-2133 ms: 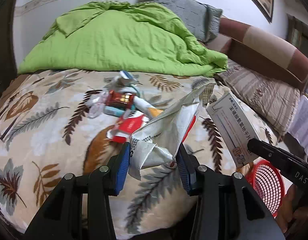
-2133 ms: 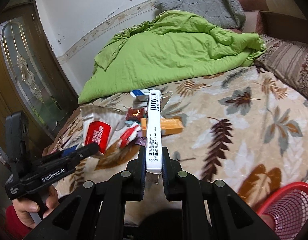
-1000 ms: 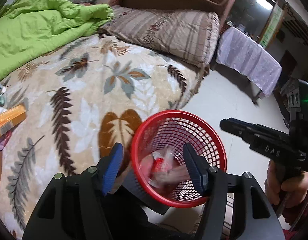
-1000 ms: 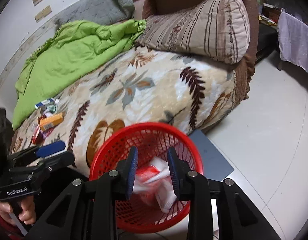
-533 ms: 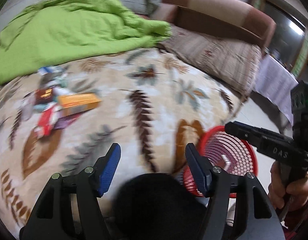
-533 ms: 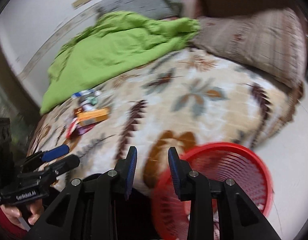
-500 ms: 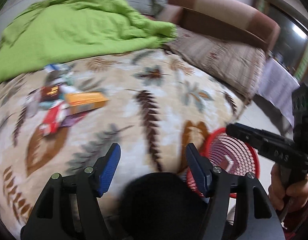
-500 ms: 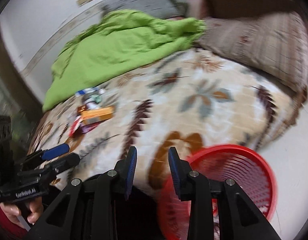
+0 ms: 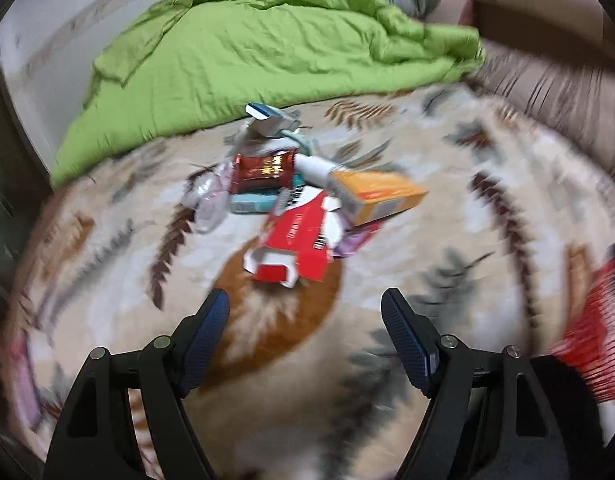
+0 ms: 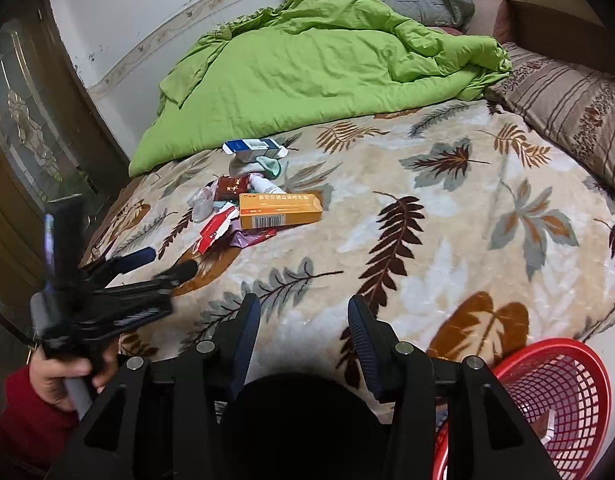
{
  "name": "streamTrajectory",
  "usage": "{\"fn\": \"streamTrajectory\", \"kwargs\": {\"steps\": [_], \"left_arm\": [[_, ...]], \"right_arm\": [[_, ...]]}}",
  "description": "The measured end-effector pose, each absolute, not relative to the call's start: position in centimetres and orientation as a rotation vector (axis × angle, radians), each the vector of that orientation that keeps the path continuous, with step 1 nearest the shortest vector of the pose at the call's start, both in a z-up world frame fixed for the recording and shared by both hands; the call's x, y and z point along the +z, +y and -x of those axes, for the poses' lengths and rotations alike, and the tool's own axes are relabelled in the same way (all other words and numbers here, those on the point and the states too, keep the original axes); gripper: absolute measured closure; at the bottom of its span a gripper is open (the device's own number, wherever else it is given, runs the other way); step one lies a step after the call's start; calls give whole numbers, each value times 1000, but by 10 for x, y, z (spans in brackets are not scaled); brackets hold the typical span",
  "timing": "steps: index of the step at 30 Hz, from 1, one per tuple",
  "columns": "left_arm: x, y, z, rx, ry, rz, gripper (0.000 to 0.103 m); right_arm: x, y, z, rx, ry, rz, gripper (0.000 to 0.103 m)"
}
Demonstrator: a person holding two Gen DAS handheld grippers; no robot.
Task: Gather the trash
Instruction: 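Grasp the red-and-white snack box with the left tool while the right tool grasps the orange box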
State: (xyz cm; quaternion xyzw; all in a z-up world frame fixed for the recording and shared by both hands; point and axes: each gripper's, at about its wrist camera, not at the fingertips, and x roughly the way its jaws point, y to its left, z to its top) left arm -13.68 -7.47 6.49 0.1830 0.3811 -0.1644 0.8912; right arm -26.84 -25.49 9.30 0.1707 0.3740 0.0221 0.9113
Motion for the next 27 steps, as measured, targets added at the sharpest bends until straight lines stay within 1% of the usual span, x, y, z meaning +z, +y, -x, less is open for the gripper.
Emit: {"fn": "streamTrajectory", "kwargs": {"steps": [4,8,10,11,12,15,17,21,26,27], "left_arm": [[48,-92,118,-264,744,-479,26],[42,-88,77,-204,760,-418,27],[40,-79,66,-202,792,-358,52],[38,-73,61,-205,821,-322,72],[36,-68,57,-216,844,-284,82],[36,-48,52,-224,870,-177,91],[43,-36,54,-242,852,-102,94],[48,-22,55,-237,833,-39,95],[56,-14,60,-237,788,5,95],[57,-14,62,-233,774,5,95]], "right_arm": [[86,-256,263,44,793,-365,53],[85,-258,260,45,799,-361,53],[85,-259,257,50,799,-361,53],[85,-259,256,53,799,-359,53],[86,-259,253,60,799,-359,53],[88,-257,239,98,810,-358,53],[90,-254,228,132,816,-350,53],[89,-251,189,166,835,-347,53],[84,-260,146,193,863,-540,53],[82,-261,138,196,862,-587,49]]}}
